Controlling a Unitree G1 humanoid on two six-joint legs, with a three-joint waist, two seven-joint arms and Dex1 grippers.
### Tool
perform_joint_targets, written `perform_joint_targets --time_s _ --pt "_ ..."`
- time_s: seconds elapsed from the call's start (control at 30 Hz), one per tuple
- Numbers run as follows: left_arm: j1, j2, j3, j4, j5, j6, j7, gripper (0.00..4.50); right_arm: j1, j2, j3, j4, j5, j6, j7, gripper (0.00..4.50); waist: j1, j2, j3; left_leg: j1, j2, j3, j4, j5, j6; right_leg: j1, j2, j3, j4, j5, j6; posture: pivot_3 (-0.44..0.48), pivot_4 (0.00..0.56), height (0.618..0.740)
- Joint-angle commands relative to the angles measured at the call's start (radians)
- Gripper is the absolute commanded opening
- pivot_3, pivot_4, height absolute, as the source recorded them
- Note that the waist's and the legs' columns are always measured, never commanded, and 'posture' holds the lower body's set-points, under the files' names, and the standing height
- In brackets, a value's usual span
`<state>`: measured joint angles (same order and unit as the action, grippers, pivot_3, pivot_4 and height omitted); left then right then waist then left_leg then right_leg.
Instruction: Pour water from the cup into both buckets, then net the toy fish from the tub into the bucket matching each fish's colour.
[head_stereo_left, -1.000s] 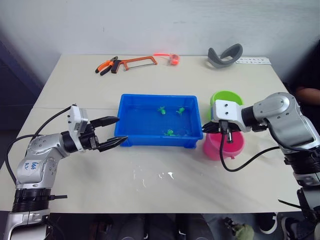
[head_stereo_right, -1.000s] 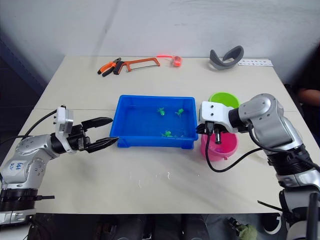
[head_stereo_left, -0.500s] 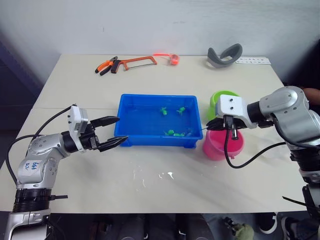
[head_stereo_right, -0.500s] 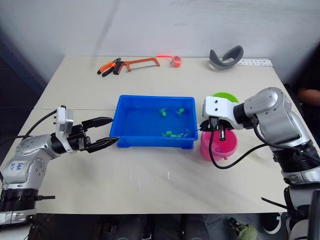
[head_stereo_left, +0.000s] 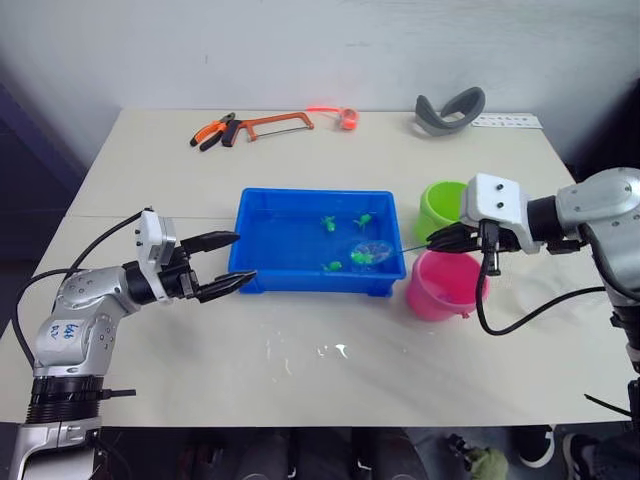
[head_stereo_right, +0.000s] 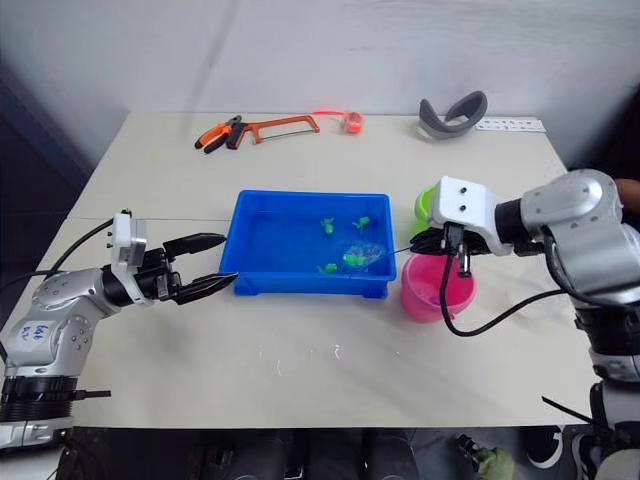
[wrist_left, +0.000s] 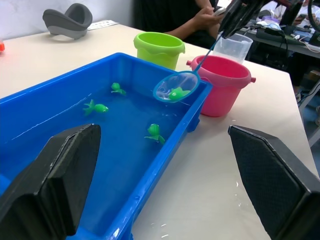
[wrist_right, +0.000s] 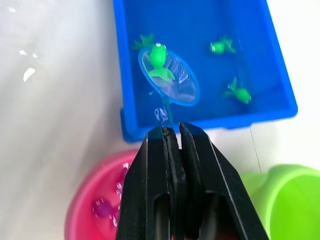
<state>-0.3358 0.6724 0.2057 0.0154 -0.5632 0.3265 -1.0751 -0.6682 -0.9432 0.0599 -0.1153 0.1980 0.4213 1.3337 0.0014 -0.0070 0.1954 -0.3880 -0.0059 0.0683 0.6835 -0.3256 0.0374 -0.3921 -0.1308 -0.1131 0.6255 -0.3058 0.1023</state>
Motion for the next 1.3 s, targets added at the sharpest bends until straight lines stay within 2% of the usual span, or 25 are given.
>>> perform_joint_targets --time_s 0.03,0.43,0.57,0.7,0.77,0.93,1.1,1.3 --pt "-0.03 -0.002 0.007 -0.012 -0.02 -0.001 -0.009 4.44 0.093 -0.004 -0.132 -0.101 0.059 -0.041 -0.061 0.0 0.003 0.0 0.0 0.0 0.0 0.0 0.0 0.0 0.0 0.0 0.0 0.0 0.0 0.0 0.0 0.0 0.15 0.74" --pt "-0.193 -0.075 -0.098 0.094 0.003 -0.004 -0.085 4.44 0.533 0.064 -0.486 -0.403 0.081 -0.188 -0.277 0.0 0.026 0.0 0.0 0.0 -0.001 0.001 0.0 0.0 0.0 0.0 0.004 -0.001 0.0 0.0 0.0 0.0 0.15 0.74" --pt "-0.252 -0.117 -0.127 0.144 0.008 -0.012 -0.106 4.44 0.617 0.076 -0.561 -0.419 0.053 -0.188 -0.362 0.0 0.026 0.0 0.0 0.0 -0.001 0.001 0.0 0.001 0.001 0.001 0.005 -0.002 0.0 0.0 0.001 0.0 0.15 0.74" --pt "-0.31 -0.178 -0.142 0.147 -0.006 0.031 -0.069 4.44 0.644 0.055 -0.597 -0.352 0.003 -0.23 -0.404 0.0 0.024 0.0 0.0 0.001 -0.001 0.001 0.0 0.001 0.001 0.001 0.005 -0.002 0.001 0.0 0.001 0.0 0.15 0.74" --pt "-0.328 -0.198 -0.145 0.139 -0.008 0.05 -0.051 4.44 0.65 0.047 -0.6 -0.318 -0.021 -0.263 -0.419 0.0 0.024 0.0 0.0 0.001 -0.001 0.001 0.0 0.001 0.001 0.001 0.006 -0.001 0.001 0.0 0.001 0.0 0.15 0.74" --pt "-0.364 -0.25 -0.158 0.121 0.002 0.076 -0.008 4.44 0.581 -0.012 -0.538 -0.106 -0.182 -0.44 -0.527 0.0 0.022 0.0 0.0 0.001 -0.002 0.001 0.0 0.001 0.002 0.001 0.006 -0.002 0.001 0.0 0.001 0.0 0.15 0.74" --pt "-0.361 -0.27 -0.169 0.119 0.014 0.066 0.005 4.44 0.488 -0.049 -0.433 0.08 -0.32 -0.594 -0.635 0.0 0.02 0.0 0.0 0.001 -0.001 0.001 0.0 0.001 0.002 0.001 0.006 -0.001 0.001 0.0 0.001 0.0 0.15 0.74" --pt "-0.362 -0.279 -0.172 0.114 0.023 0.058 0.028 4.44 0.409 -0.167 -0.283 0.272 -0.599 -0.888 -0.821 0.0 0.021 0.001 0.0 0.001 -0.001 0.001 0.0 0.001 0.002 0.001 0.005 -0.001 0.0 0.0 0.001 0.0 0.15 0.74"
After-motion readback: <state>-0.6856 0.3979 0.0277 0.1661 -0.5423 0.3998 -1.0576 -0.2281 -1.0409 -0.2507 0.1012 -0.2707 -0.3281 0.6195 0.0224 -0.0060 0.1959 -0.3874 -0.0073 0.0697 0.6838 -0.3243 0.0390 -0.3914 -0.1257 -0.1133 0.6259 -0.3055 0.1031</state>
